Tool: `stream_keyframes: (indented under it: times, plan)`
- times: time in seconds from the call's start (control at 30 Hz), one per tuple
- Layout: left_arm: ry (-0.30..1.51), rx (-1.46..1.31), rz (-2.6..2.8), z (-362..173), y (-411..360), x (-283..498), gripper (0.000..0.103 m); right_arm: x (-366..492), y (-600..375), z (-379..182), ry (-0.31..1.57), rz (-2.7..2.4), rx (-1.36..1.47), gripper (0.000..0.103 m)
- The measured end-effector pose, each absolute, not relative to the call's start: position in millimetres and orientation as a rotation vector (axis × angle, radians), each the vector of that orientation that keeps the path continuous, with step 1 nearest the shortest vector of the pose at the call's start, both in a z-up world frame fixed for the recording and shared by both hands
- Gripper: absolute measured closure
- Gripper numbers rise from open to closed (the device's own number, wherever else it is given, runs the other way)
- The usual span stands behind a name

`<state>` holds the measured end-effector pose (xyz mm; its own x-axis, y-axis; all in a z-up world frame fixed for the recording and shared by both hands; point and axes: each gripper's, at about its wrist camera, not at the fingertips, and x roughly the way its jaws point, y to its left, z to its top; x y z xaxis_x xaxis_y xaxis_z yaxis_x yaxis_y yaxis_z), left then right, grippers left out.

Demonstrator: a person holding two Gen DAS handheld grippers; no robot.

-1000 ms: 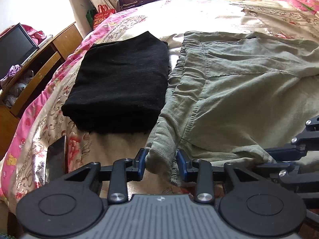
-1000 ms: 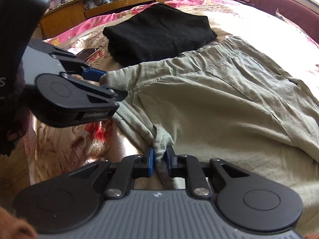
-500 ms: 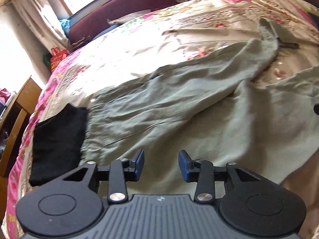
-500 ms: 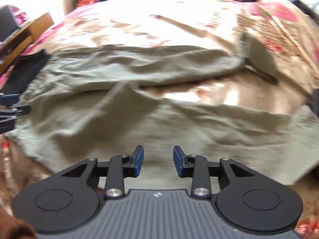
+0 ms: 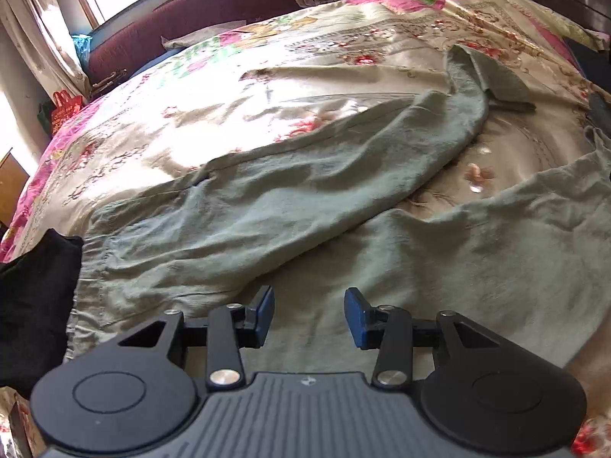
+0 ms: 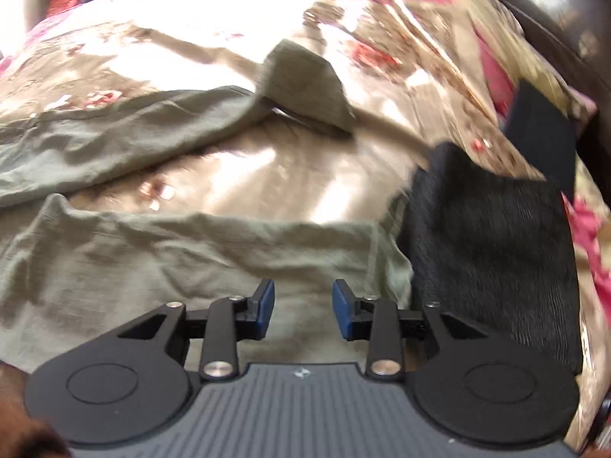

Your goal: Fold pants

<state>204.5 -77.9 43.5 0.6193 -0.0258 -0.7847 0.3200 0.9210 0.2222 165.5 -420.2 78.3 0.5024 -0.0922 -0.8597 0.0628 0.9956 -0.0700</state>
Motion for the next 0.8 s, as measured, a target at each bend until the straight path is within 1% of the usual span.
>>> stream_keyframes:
  times: [0.1,0.2,0.27,0.33,0.4,0.63,0.73,0.8]
  plan:
    - [0.852,0.371,-0.196,51.8,-29.8,228.5,0.043,217.5,-367.6,78.1,1.037,0.064,-0.123,0.061]
    - [0.811,0.443,-0.205,56.8,15.0,261.5,0.041,271.9,-313.9,74.6,0.993,0.256,-0.265,0.060]
    - [0.786,0.508,-0.215,55.6,40.6,285.8,0.038,304.4,-281.0,70.6,0.965,0.351,-0.353,0.054]
    - [0.785,0.569,-0.231,50.9,61.9,309.9,0.037,334.1,-253.9,62.8,0.971,0.420,-0.413,0.049]
    - [0.794,0.610,-0.253,45.0,79.9,333.9,0.036,360.9,-235.7,50.6,0.996,0.463,-0.455,0.047]
    - [0.857,0.706,-0.351,23.0,95.7,391.9,0.033,409.2,-214.1,21.2,1.103,0.604,-0.516,0.047]
    - [0.887,0.725,-0.401,15.0,93.5,405.6,0.027,420.2,-214.3,12.5,1.149,0.658,-0.540,0.047]
    - [0.915,0.747,-0.443,8.6,93.9,414.8,0.026,428.5,-216.5,2.9,1.204,0.661,-0.554,0.047]
